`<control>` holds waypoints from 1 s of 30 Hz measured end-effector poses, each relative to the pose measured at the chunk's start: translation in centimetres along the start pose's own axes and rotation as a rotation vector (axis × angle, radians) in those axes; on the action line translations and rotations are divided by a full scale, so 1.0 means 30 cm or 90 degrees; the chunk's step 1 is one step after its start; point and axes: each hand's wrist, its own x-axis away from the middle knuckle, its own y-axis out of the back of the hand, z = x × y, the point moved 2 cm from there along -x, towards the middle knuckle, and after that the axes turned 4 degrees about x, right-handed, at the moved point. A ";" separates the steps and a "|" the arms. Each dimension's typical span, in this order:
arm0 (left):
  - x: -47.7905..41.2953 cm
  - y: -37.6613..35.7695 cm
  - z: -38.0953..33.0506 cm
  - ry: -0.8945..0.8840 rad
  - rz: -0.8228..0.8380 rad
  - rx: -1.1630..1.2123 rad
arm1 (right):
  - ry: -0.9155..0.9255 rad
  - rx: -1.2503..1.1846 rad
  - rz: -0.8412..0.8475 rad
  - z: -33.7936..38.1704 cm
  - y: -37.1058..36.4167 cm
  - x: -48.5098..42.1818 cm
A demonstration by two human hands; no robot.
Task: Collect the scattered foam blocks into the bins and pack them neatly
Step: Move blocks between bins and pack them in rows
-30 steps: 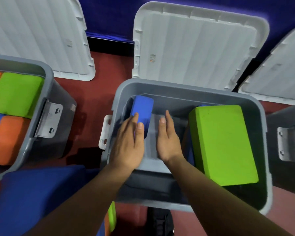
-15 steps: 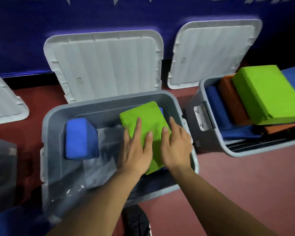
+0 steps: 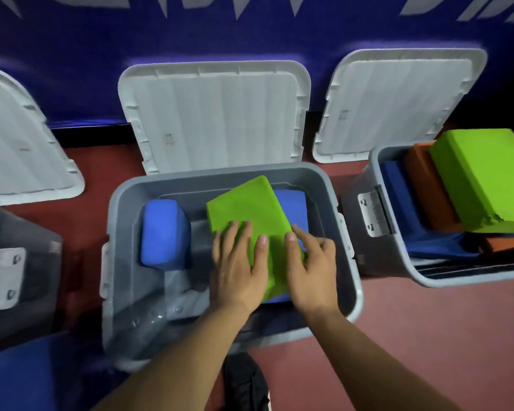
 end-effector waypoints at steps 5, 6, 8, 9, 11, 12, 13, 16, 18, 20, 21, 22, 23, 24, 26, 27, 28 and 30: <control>0.088 0.228 0.020 0.067 0.025 0.118 | 0.028 -0.127 -0.029 0.180 -0.076 0.128; 0.114 0.270 0.019 0.108 0.049 0.182 | 0.019 -0.151 -0.040 0.207 -0.093 0.163; 0.166 0.335 0.026 0.191 0.081 0.287 | -0.017 -0.182 -0.046 0.245 -0.126 0.232; 0.186 0.352 0.043 0.221 0.085 0.316 | -0.029 -0.180 -0.037 0.256 -0.143 0.263; 0.232 0.372 0.072 0.280 0.080 0.332 | -0.040 -0.161 -0.001 0.261 -0.178 0.317; 0.251 0.378 0.087 0.298 0.069 0.332 | -0.039 -0.161 0.028 0.262 -0.200 0.338; 0.266 0.385 0.105 0.310 0.053 0.328 | -0.031 -0.158 0.064 0.263 -0.222 0.354; 0.295 0.421 0.140 0.310 -0.007 0.294 | -0.005 -0.118 0.160 0.274 -0.294 0.377; 0.297 0.448 0.164 0.283 -0.051 0.190 | -0.016 -0.104 0.212 0.285 -0.344 0.374; 0.289 0.459 0.197 0.249 -0.071 0.151 | -0.025 -0.073 0.253 0.292 -0.395 0.364; 0.282 0.460 0.208 0.246 -0.071 0.158 | -0.026 -0.057 0.269 0.296 -0.418 0.357; 0.271 0.456 0.227 0.240 -0.071 0.159 | -0.026 -0.044 0.283 0.299 -0.440 0.351; 0.256 0.454 0.243 0.237 -0.075 0.157 | -0.023 -0.033 0.296 0.301 -0.459 0.339; 0.241 0.455 0.261 0.232 -0.081 0.146 | -0.018 -0.029 0.306 0.301 -0.474 0.325; 0.204 0.449 0.307 0.230 -0.084 0.126 | -0.016 -0.039 0.317 0.292 -0.495 0.293; 0.184 0.445 0.329 0.245 -0.078 0.123 | -0.021 -0.050 0.321 0.283 -0.503 0.278; 0.166 0.440 0.348 0.256 -0.072 0.115 | -0.029 -0.065 0.325 0.268 -0.515 0.263; 0.130 0.434 0.375 0.275 -0.061 0.114 | -0.048 -0.086 0.337 0.234 -0.559 0.245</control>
